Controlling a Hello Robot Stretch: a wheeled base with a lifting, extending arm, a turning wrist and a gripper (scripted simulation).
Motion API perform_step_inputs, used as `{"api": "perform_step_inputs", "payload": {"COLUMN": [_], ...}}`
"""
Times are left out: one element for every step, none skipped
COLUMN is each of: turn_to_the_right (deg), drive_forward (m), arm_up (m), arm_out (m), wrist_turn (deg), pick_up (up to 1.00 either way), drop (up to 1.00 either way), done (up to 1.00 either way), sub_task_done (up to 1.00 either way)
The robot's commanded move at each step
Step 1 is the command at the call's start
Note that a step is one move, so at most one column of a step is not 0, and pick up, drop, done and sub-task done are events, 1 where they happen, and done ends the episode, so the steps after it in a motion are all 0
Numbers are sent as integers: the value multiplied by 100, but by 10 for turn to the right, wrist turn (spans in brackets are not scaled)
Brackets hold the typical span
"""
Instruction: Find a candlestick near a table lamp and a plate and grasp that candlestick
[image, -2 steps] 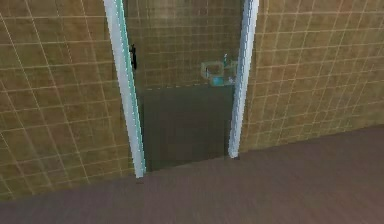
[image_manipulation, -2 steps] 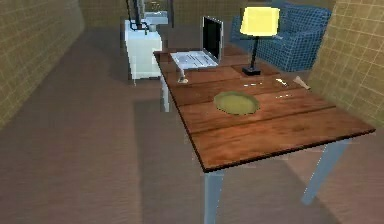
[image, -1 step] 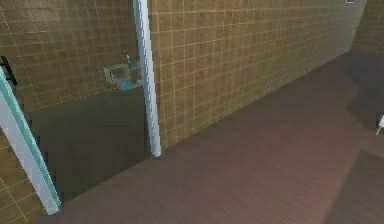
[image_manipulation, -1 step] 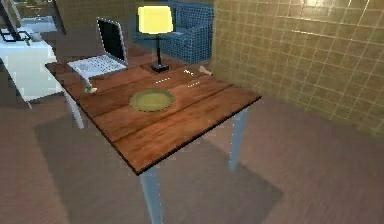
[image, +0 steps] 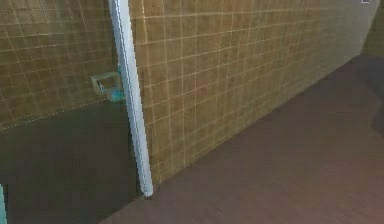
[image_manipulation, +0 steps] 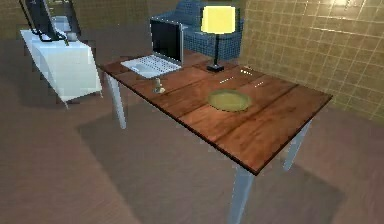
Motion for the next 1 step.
{"api": "perform_step_inputs", "payload": {"turn_to_the_right": [450], "drive_forward": [0], "arm_up": [0], "arm_out": [0], "wrist_turn": [0], "pick_up": [0], "drop": [0], "done": [0], "sub_task_done": [0]}}
